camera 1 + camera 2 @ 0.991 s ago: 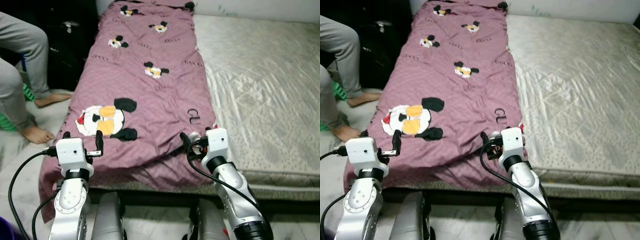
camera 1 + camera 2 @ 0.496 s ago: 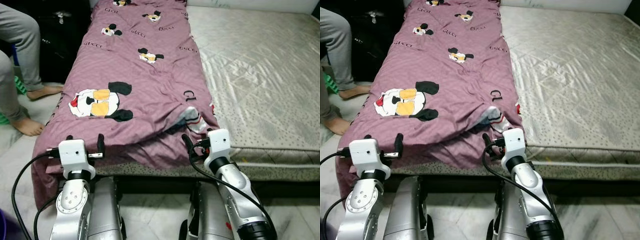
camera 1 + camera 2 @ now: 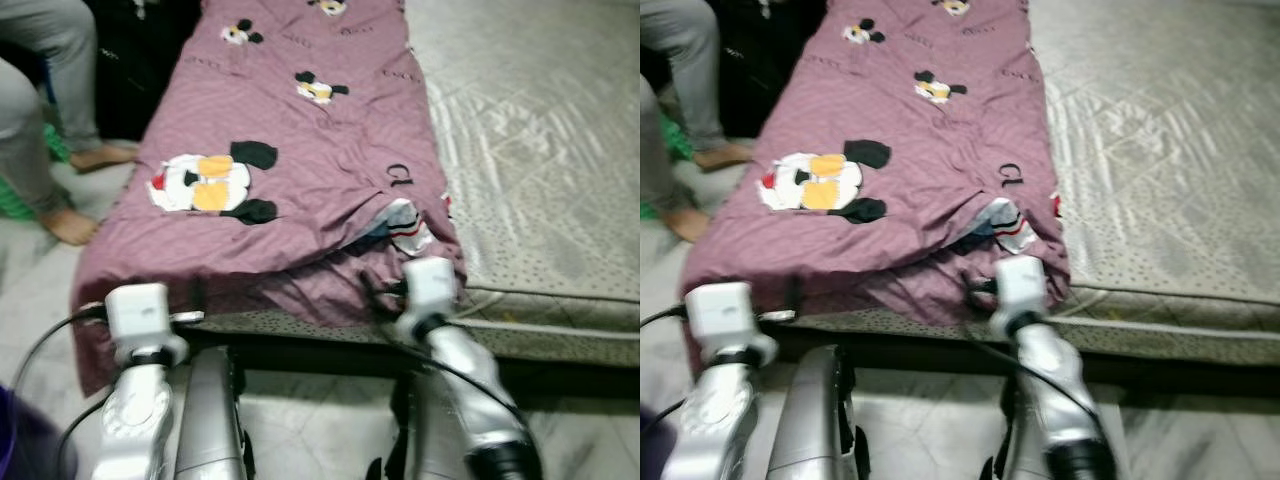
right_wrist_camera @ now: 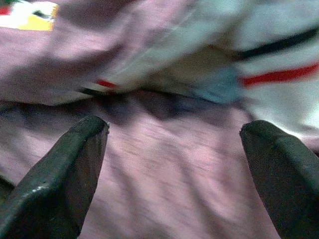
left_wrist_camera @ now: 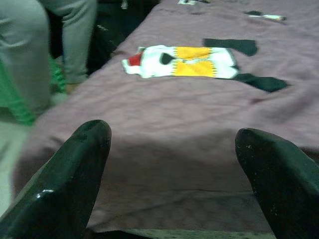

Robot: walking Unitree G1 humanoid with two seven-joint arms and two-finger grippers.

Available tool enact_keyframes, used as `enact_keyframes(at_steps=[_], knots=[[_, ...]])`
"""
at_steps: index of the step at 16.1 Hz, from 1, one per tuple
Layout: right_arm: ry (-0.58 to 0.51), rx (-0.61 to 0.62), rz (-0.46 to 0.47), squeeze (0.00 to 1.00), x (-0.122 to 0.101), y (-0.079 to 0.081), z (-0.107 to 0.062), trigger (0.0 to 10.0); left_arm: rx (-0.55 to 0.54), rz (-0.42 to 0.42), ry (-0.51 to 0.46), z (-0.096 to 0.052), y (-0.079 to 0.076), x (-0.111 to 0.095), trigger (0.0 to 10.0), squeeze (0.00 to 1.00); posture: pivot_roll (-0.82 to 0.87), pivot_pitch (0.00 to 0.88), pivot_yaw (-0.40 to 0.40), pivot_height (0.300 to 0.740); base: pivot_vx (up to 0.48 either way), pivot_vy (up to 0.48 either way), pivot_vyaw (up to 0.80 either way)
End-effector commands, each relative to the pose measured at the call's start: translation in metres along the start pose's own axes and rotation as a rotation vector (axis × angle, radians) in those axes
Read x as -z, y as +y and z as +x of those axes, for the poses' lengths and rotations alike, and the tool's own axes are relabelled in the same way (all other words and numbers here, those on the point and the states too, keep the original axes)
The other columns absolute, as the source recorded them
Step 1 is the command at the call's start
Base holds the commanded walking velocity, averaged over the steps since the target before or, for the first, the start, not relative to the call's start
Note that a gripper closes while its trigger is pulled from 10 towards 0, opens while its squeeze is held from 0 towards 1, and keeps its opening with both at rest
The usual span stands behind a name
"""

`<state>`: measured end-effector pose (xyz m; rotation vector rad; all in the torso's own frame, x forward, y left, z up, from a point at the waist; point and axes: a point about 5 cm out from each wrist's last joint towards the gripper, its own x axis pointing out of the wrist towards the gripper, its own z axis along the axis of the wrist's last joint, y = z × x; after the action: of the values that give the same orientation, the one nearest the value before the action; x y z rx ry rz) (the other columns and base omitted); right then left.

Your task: Clean up the room

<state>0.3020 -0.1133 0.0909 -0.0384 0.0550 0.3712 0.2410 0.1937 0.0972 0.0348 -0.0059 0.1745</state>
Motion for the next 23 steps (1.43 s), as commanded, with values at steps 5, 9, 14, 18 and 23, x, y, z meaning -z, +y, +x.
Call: enact_keyframes(at_steps=[5,9,14,18,23], knots=[[-0.043,0.072,-0.013,0.0,-0.01,-0.006,0.018,10.0,-0.028,0.034,0.03,-0.027,0.011,-0.002,10.0,0.0,0.16,0.181,-0.043,0.507,0.0,0.0,0.0],[-0.098,0.139,-0.018,0.0,-0.028,-0.012,0.035,10.0,-0.045,0.058,0.039,-0.032,0.018,-0.004,10.0,0.0,0.18,0.179,-0.036,0.507,0.0,0.0,0.0],[-0.144,0.189,-0.022,0.0,-0.049,-0.004,0.061,10.0,-0.036,0.067,0.035,-0.027,0.015,-0.007,10.0,0.0,0.18,0.181,-0.015,0.507,0.0,0.0,0.0],[-0.125,0.228,-0.059,0.0,-0.058,-0.001,0.076,0.0,-0.044,0.074,0.031,-0.029,0.018,-0.011,10.0,0.0,0.2,0.185,-0.018,0.507,0.0,0.0,0.0],[-0.078,0.292,-0.103,0.0,-0.051,-0.013,0.076,0.0,-0.056,0.072,0.034,-0.029,0.019,-0.011,10.0,0.0,0.21,0.192,-0.02,0.507,0.0,0.0,0.0]])
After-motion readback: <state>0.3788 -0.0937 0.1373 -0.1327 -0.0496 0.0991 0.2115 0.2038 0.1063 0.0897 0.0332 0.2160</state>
